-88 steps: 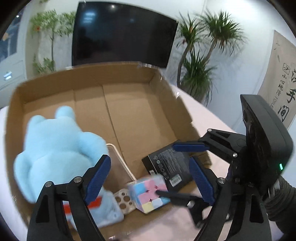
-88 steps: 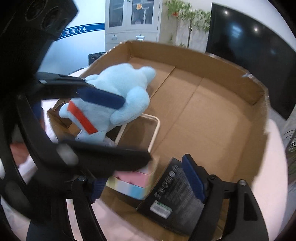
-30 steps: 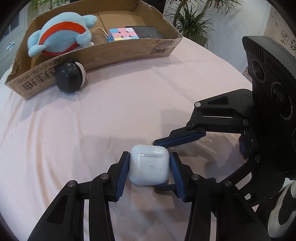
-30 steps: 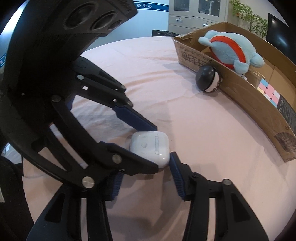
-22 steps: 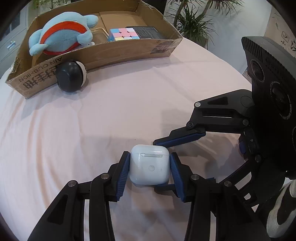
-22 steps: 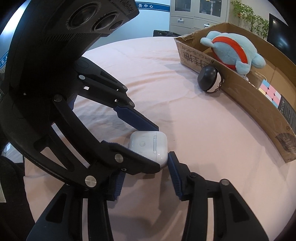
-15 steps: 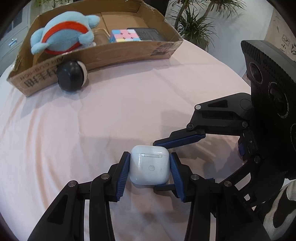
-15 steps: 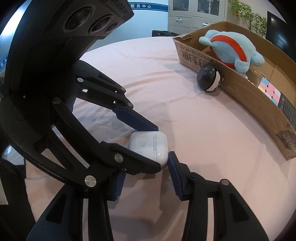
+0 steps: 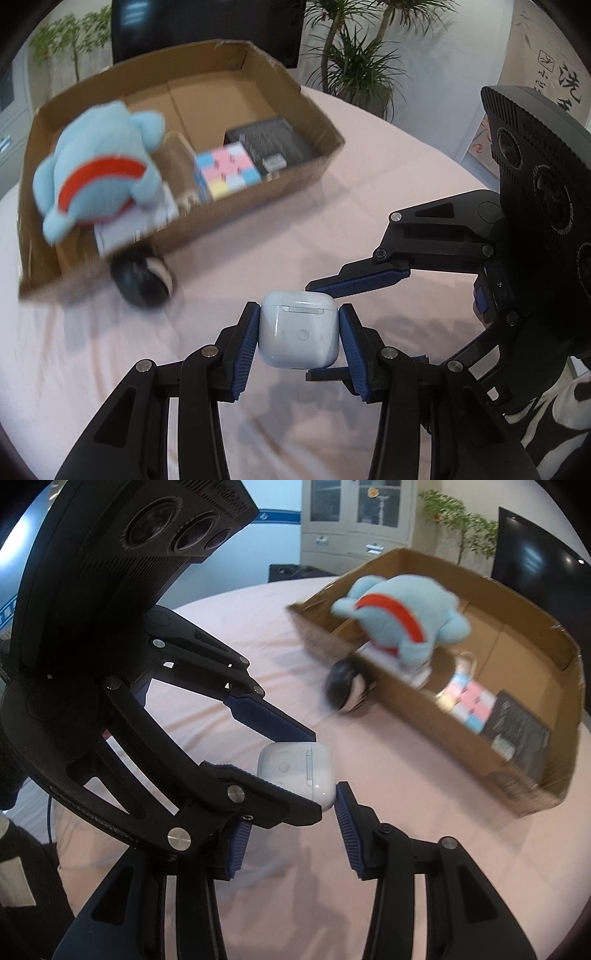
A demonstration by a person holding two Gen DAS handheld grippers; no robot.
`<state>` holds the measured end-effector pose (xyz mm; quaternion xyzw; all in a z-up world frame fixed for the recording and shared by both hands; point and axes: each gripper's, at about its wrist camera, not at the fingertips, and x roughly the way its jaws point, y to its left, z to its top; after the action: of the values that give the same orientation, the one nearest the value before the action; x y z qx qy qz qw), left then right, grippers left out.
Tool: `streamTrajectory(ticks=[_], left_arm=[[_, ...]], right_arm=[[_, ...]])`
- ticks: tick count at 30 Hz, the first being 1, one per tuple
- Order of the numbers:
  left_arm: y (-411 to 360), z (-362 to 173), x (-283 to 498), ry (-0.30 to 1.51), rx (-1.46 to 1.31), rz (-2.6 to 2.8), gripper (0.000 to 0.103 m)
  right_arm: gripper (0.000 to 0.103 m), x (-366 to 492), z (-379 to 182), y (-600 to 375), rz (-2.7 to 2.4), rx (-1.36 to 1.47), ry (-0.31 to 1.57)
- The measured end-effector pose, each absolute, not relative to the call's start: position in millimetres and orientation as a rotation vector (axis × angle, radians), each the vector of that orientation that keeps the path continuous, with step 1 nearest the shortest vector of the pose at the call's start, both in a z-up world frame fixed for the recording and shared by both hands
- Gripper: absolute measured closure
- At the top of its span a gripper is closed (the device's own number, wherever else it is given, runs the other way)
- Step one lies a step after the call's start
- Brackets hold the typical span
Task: Organize objects
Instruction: 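Carry the earbuds case with the left tool into the box and release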
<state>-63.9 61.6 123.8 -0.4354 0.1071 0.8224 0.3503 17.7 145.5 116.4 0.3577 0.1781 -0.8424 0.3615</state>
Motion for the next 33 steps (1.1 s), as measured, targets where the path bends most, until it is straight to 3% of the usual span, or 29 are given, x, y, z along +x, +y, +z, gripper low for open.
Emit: streamTrajectory(ticks=[18,33], left_arm=[[97.6,190.0,-181.2,0.366,-1.071,2.092,0.061],[117.4,183.4,-286.0,0.324,-1.145,2.005,0.061]], right_arm=[[0.062,-88.3,180.4,177.5,-2.277,0.882,0.437],[0.062,-177.8,186.1,187.1,-2.300,0.970,0.440]])
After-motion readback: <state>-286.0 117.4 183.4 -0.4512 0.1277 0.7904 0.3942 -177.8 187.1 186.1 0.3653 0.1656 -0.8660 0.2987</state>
